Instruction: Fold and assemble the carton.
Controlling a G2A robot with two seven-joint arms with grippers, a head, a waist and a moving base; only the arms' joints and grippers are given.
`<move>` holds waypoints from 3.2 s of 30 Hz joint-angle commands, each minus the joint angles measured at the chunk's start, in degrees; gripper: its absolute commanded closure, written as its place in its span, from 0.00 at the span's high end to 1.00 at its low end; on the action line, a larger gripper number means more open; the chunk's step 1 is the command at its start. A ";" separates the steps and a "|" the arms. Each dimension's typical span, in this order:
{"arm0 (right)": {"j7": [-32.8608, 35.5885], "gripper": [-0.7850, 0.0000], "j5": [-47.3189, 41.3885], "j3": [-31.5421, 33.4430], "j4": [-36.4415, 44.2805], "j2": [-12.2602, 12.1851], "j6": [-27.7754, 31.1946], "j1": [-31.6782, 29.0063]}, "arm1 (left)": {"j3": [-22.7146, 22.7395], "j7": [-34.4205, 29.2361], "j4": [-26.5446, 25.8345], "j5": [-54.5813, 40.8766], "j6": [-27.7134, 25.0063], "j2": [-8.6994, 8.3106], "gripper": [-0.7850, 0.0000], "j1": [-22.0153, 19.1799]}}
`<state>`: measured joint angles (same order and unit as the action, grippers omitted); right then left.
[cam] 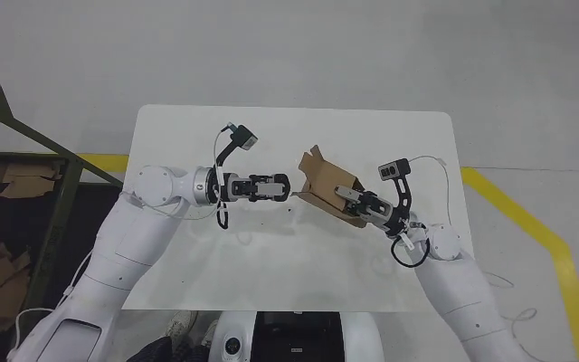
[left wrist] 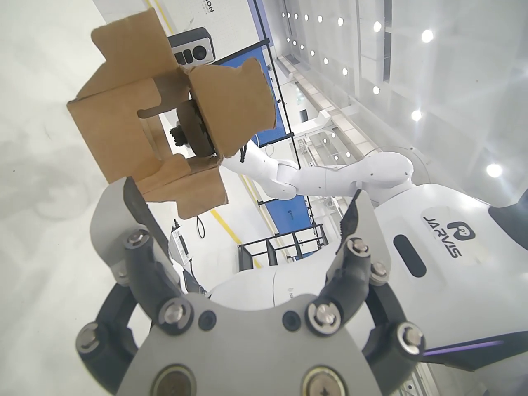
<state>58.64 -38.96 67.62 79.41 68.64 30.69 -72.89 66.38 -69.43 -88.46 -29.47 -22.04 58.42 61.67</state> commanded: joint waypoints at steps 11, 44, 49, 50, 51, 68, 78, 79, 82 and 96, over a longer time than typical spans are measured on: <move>-9.35 0.00 3.26 -0.44 2.92 0.51 -0.66 -0.88 | -2.63 -1.01 -0.26 0.28 0.47 0.53 1.00 -1.01; -14.14 0.00 9.70 -1.03 2.60 0.77 -3.25 0.73 | 6.07 3.16 -0.63 -2.31 -4.69 -0.68 1.00 3.14; -13.51 0.00 13.70 -0.44 4.78 0.34 -8.11 1.05 | 6.11 2.51 -2.23 -0.21 -2.04 -0.89 1.00 3.39; -13.00 0.00 14.98 -0.02 5.09 0.15 -9.30 1.23 | 6.16 1.58 -2.26 -0.67 -1.68 -0.94 1.00 3.27; -12.40 0.00 16.26 0.29 5.67 -0.03 -10.44 1.30 | 6.32 0.91 -2.22 -1.07 -1.50 -0.99 1.00 3.15; -3.42 0.00 15.42 6.20 6.24 -1.95 -18.97 1.72 | 2.08 -10.00 -0.70 -5.83 2.90 -0.74 1.00 0.57; -2.68 0.00 13.35 4.59 6.66 -1.83 -17.62 0.79 | -1.55 -8.52 2.24 -5.71 2.56 0.15 1.00 -1.36; -2.84 0.00 13.22 4.49 6.81 -1.83 -17.54 0.60 | -2.05 -8.17 2.69 -5.57 2.55 0.29 1.00 -1.68; -2.96 0.00 12.89 4.19 7.24 -1.83 -17.43 0.21 | -3.31 -7.69 3.80 -5.55 2.12 0.67 1.00 -2.53; -0.52 0.00 11.78 2.68 8.28 -1.97 -17.65 -0.62 | -4.65 -6.03 7.07 -7.54 0.48 1.61 1.00 -4.41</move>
<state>57.95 -27.07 70.44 87.47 66.67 13.00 -73.38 61.83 -75.21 -81.43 -36.79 -21.66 59.99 57.33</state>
